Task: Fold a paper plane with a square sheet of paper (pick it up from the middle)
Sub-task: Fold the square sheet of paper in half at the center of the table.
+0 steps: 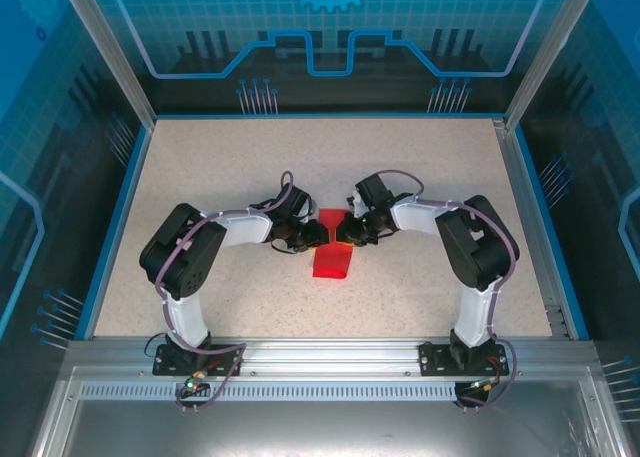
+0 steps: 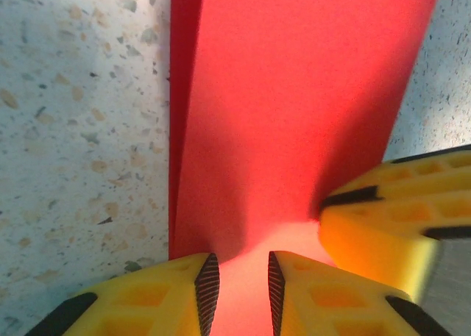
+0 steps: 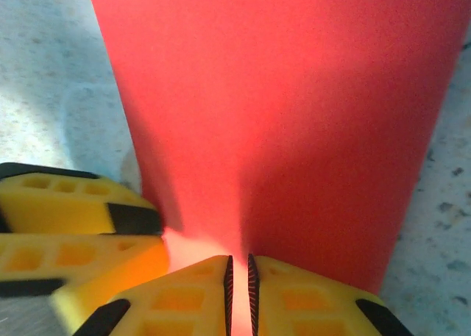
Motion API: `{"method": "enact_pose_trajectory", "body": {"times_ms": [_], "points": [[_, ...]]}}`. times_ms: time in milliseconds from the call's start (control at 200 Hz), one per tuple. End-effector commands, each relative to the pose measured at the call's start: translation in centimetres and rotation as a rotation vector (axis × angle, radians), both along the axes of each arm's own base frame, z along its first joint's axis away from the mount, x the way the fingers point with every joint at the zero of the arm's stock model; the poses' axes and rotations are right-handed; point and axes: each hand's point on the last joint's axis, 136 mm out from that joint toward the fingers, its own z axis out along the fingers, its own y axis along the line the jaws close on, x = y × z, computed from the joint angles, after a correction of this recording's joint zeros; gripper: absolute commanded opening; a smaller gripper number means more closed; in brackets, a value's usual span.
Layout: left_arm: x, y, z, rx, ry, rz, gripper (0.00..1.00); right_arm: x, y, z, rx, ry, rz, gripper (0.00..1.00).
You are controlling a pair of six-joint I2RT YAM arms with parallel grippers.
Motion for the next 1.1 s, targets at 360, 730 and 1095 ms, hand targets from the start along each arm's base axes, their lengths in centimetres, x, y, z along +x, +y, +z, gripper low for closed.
{"method": "enact_pose_trajectory", "body": {"times_ms": [360, 730, 1095], "points": [[-3.2, 3.8, -5.7, 0.217, 0.122, 0.006, 0.3, 0.6, -3.8, -2.5, -0.057, 0.026, -0.058, 0.16], [-3.4, 4.1, -6.0, 0.236, 0.124, 0.005, 0.3, 0.9, -6.0, -2.2, -0.072, 0.012, -0.117, 0.16], [-3.4, 4.1, -5.8, 0.234, 0.118, -0.006, 0.3, 1.8, -2.0, 1.6, 0.01, -0.059, -0.048, 0.16]]}}
